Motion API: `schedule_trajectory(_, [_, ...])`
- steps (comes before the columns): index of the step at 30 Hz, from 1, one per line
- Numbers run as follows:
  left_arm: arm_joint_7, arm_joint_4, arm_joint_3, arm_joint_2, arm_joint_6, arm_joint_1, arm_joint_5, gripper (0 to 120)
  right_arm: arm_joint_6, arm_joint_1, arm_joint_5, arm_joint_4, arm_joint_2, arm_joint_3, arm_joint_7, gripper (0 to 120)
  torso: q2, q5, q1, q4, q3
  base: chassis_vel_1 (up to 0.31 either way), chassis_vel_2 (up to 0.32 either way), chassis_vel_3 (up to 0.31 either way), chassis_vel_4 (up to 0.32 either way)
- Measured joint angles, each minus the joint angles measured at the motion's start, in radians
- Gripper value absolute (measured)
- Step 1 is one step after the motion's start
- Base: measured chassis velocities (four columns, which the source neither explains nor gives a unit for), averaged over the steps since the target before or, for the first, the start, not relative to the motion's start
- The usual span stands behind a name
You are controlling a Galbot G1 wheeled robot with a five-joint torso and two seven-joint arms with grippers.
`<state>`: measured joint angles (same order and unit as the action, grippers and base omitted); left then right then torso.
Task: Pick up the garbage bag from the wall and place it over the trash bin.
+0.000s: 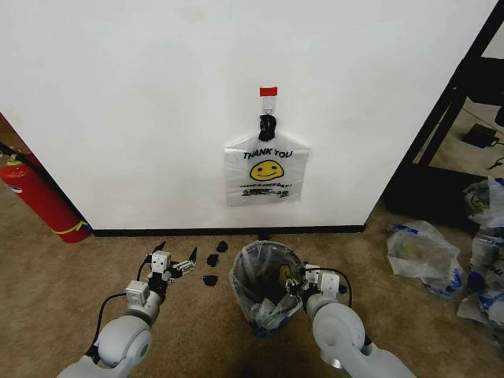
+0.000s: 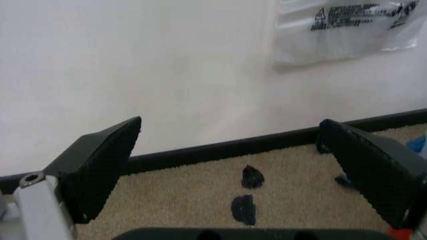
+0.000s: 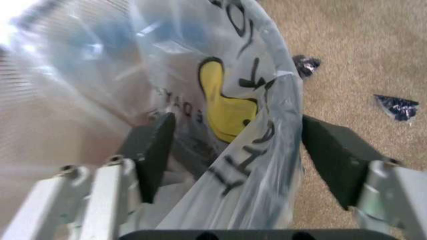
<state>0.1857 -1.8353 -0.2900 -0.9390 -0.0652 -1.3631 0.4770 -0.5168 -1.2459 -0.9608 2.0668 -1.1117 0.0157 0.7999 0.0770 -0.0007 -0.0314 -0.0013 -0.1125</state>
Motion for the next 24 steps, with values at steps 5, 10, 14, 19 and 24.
schedule_trajectory(5, [-0.001, -0.042, -0.028, -0.028, -0.025, -0.017, -0.002, 100, 0.203, -0.096, 0.214, 0.103, 0.017, 0.04, -0.148, 90, 0.0, -0.0001, 0.0, -0.0001, 0.0, 0.0, 0.0, 0.0, 0.0])
schedule_trajectory(10, [-0.054, -0.094, -0.086, -0.123, -0.087, -0.029, -0.094, 100, 0.602, -0.158, 0.496, 0.023, -0.027, 0.157, -0.433, 100, 0.0, -0.0001, 0.0, -0.0003, 0.0, 0.0, 0.0, 0.0, 0.0])
schedule_trajectory(14, [-0.094, -0.189, -0.135, -0.23, -0.083, -0.056, -0.071, 100, 0.824, -0.186, 0.72, -0.058, -0.123, 0.313, -0.649, 100, 0.0, 0.0, 0.0, 0.0, 0.0, 0.0, 0.0, 0.0, 0.0])
schedule_trajectory(19, [-0.152, -0.248, -0.197, -0.306, -0.1, -0.091, -0.099, 100, 0.937, -0.267, 0.859, -0.071, -0.248, 0.424, -0.739, 100, 0.0, 0.0001, 0.0, -0.0001, 0.0, 0.0, 0.0, 0.0, 0.0])
schedule_trajectory(24, [-0.194, -0.248, -0.232, -0.322, -0.151, -0.11, -0.14, 100, 0.941, -0.34, 0.908, -0.046, -0.336, 0.444, -0.718, 100, 0.0, -0.0004, 0.0, -0.0003, 0.0, 0.0, 0.0, 0.0, 0.0])
